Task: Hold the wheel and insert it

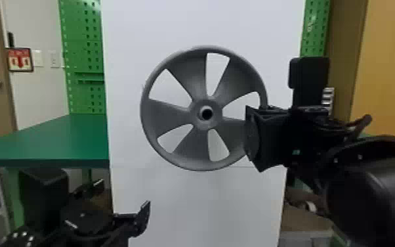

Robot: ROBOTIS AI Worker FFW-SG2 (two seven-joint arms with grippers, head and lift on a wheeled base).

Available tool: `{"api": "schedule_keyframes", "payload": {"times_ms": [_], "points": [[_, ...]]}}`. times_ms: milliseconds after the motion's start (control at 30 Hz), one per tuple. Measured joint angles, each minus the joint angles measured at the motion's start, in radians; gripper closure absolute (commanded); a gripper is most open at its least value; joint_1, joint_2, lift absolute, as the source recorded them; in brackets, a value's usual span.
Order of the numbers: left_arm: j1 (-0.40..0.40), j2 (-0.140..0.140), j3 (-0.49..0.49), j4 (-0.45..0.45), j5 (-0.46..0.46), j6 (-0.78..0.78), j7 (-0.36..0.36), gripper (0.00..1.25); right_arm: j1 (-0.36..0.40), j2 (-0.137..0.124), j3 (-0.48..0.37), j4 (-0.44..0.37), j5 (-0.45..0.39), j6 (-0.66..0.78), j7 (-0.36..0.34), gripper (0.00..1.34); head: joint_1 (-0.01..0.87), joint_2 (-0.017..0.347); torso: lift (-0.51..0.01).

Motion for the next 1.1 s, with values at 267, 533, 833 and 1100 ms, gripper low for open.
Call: {"api": "schedule_keyframes", "payload": {"times_ms": [267, 533, 833, 1100], "points": [[0.001, 0.0, 0.001, 0.0, 0.002, 0.0, 0.0, 0.1, -0.009, 0.0, -0.006, 0.025, 0.0, -0.006, 0.0, 1.22, 0.21, 0.009, -0.442], [0.002, 0.0, 0.003, 0.0, 0.002, -0.001, 0.0, 0.1, -0.02, 0.0, -0.015, 0.054, 0.0, -0.018, 0.0, 1.22, 0.21, 0.009, -0.442], [0.003, 0.0, 0.003, 0.0, 0.002, -0.001, 0.0, 0.1, -0.03, 0.0, -0.021, 0.081, 0.0, -0.032, 0.0, 1.22, 0.21, 0.009, -0.442], [0.003, 0.0, 0.003, 0.0, 0.003, -0.001, 0.0, 0.1, -0.041, 0.0, -0.02, 0.096, -0.001, -0.039, 0.0, 1.22, 0.21, 0.009, -0.442]]}}
